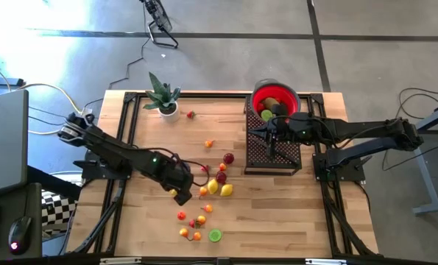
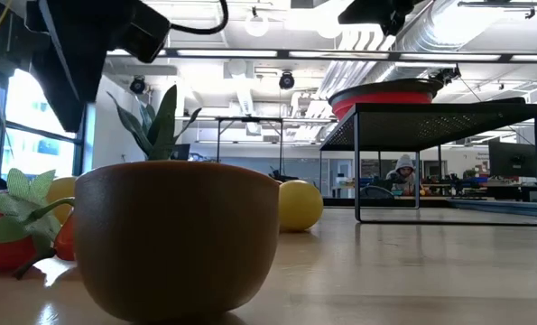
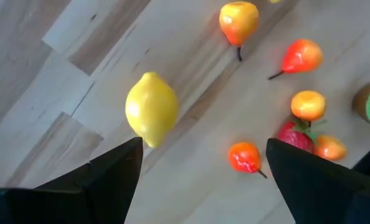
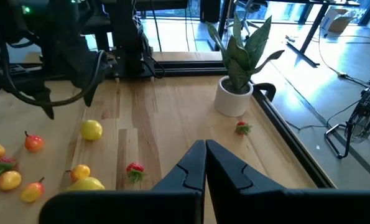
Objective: Pick & Place Fruit
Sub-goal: Put the lemon into the strainer bowl on the shelf
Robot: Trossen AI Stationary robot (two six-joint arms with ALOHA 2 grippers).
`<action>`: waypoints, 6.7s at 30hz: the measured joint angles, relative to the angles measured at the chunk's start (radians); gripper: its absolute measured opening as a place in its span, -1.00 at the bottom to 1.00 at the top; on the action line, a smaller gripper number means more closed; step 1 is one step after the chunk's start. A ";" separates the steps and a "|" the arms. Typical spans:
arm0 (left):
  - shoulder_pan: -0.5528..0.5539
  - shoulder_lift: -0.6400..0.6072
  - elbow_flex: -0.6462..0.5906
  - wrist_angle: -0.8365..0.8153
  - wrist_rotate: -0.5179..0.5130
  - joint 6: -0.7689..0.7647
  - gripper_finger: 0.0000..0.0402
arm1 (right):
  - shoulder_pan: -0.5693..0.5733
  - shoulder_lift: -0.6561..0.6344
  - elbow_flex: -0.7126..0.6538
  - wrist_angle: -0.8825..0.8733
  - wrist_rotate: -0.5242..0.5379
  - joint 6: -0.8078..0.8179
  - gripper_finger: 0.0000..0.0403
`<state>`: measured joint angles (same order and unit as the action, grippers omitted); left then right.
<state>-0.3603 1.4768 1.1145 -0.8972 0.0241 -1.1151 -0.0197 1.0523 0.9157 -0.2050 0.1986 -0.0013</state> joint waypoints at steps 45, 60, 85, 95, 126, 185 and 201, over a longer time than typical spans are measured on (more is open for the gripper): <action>-0.006 0.171 0.000 0.112 -0.061 0.116 0.67 | 0.000 0.000 0.000 -0.007 0.000 0.004 -0.98; -0.020 0.263 0.001 0.117 -0.009 0.123 0.67 | 0.000 0.000 0.000 -0.010 0.000 0.004 -0.98; -0.022 0.261 -0.077 0.149 -0.012 0.085 0.41 | 0.000 0.000 0.000 -0.016 0.000 0.004 -0.98; -0.021 0.261 -0.079 0.154 -0.024 0.084 0.26 | 0.000 0.000 0.000 -0.016 0.000 0.005 -0.98; -0.019 0.263 -0.078 0.256 -0.168 0.063 0.25 | 0.000 0.000 0.000 -0.016 0.000 0.005 -0.98; -0.019 0.262 -0.078 0.252 -0.148 0.062 0.01 | 0.000 0.000 0.000 -0.017 0.000 0.005 -0.98; -0.019 0.262 -0.074 0.247 -0.148 0.069 0.01 | 0.000 0.000 0.000 -0.025 0.000 0.005 -0.98</action>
<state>-0.3798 1.7390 1.0404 -0.6502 -0.1242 -1.0462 -0.0199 1.0527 0.9154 -0.2302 0.1986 0.0032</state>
